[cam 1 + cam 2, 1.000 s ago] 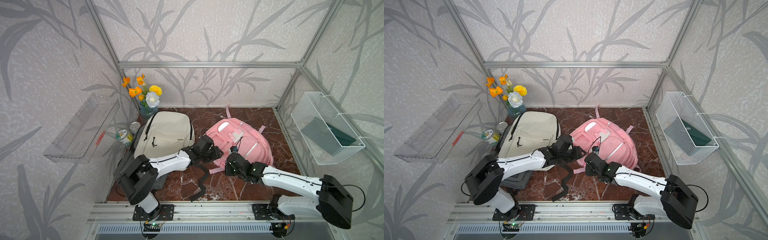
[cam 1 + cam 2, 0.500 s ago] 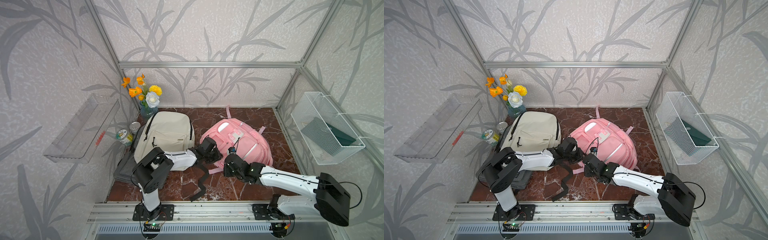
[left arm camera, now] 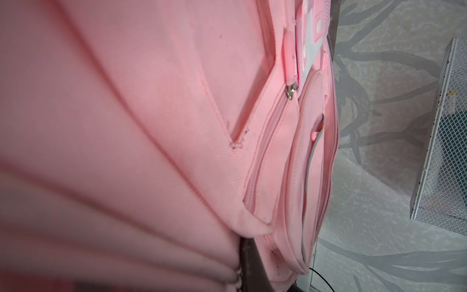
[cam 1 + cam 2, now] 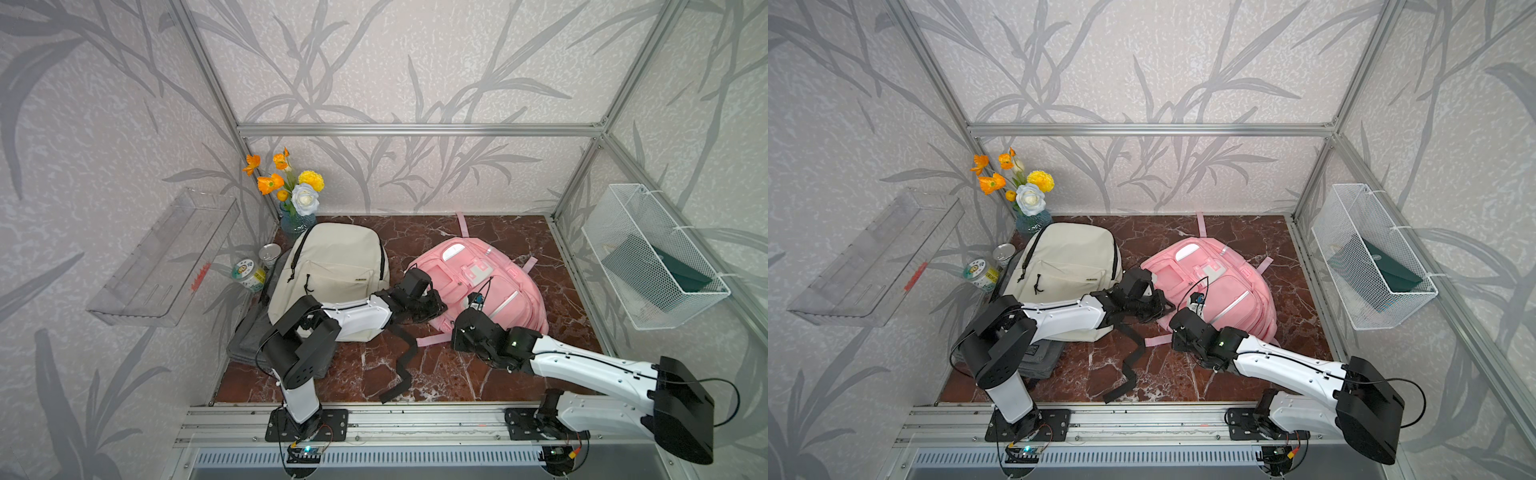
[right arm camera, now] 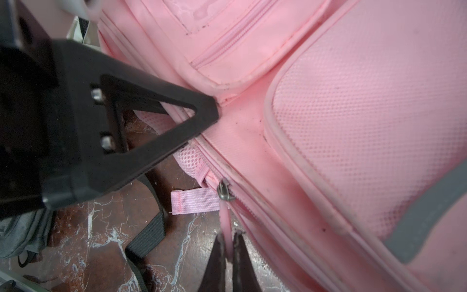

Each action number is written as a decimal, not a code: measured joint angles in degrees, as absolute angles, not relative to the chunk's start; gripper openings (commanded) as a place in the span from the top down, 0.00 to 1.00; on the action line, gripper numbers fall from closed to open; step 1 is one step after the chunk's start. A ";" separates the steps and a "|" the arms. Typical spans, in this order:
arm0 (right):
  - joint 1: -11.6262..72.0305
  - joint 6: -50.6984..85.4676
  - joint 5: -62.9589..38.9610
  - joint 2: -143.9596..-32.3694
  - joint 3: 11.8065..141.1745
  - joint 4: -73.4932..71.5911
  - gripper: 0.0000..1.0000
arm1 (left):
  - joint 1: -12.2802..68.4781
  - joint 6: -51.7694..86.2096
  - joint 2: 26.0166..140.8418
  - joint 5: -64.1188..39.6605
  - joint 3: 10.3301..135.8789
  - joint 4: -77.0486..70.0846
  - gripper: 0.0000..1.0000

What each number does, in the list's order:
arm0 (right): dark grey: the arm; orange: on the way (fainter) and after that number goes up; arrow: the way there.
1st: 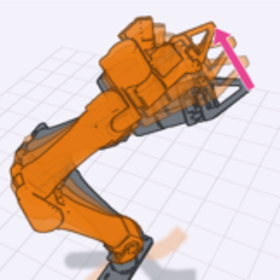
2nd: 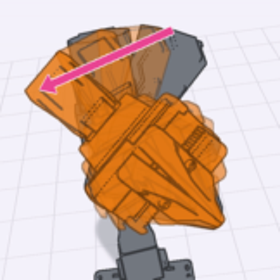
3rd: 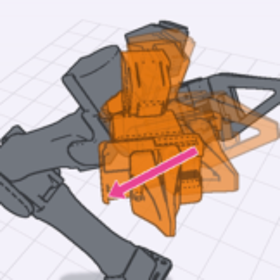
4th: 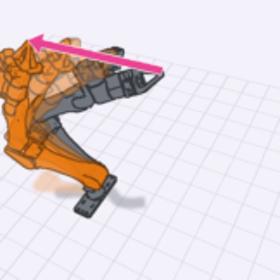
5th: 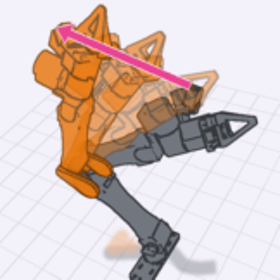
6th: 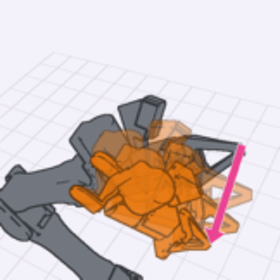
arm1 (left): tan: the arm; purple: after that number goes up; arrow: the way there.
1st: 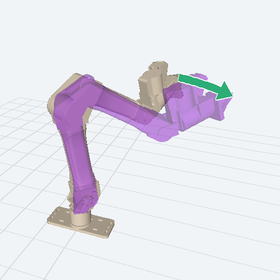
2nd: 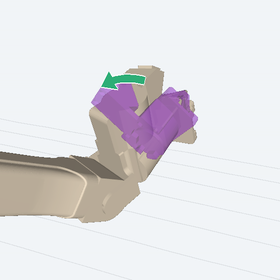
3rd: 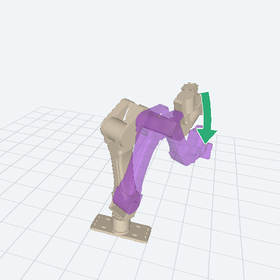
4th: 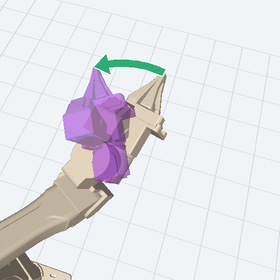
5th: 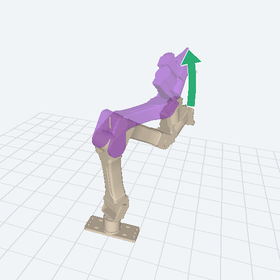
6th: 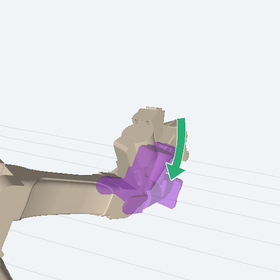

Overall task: Zip up the backpack
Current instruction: Zip the zipper on the backpack.

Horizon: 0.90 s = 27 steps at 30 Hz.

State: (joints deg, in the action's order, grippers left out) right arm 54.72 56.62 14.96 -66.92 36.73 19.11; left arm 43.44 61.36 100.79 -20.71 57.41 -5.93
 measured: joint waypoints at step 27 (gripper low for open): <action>54.43 56.99 14.04 -62.28 31.48 13.85 1.00 | 40.05 57.01 102.67 -24.62 60.88 -1.72 1.00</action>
State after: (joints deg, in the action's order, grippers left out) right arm 54.43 56.99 14.04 -62.28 31.48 13.85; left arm 40.05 57.01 102.67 -24.62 60.88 -1.72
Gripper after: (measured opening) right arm 0.069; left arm 0.109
